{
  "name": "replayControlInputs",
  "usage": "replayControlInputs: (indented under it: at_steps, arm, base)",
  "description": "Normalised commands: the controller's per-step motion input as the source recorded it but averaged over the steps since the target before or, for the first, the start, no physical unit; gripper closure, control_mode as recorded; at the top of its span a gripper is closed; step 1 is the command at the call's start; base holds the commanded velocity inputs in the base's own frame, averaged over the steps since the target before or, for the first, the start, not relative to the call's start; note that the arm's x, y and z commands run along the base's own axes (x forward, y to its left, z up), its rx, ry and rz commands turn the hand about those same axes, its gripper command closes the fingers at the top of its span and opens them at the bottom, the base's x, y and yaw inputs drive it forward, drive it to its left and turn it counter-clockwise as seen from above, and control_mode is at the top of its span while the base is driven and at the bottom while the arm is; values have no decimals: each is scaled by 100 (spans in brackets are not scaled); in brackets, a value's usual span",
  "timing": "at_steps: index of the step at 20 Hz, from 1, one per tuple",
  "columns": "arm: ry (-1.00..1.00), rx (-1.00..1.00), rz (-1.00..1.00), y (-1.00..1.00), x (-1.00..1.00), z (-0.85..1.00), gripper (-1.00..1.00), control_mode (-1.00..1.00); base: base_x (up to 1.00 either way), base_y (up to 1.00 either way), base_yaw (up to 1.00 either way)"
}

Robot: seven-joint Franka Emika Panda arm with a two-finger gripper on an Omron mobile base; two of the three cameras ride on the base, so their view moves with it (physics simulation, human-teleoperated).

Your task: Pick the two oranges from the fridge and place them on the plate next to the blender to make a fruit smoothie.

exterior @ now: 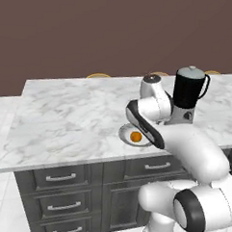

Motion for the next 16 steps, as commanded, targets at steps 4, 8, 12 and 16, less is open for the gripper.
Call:
replayControlInputs:
  at_steps: [4, 8, 12, 16]
  arm:
    - [1, 7, 1, 0, -97, 77, -100, -100]
    - [5, 6, 10, 0, -61, 58, -100, -100]
    - [0, 0, 4, 0, -16, 15, -100, -100]
    - [0, 0, 0, 0, 0, 0, -100, 100]
  base:
    - [0, 0, 0]
    - [0, 0, 0]
    - [0, 0, 0]
    - [-23, 0, -1]
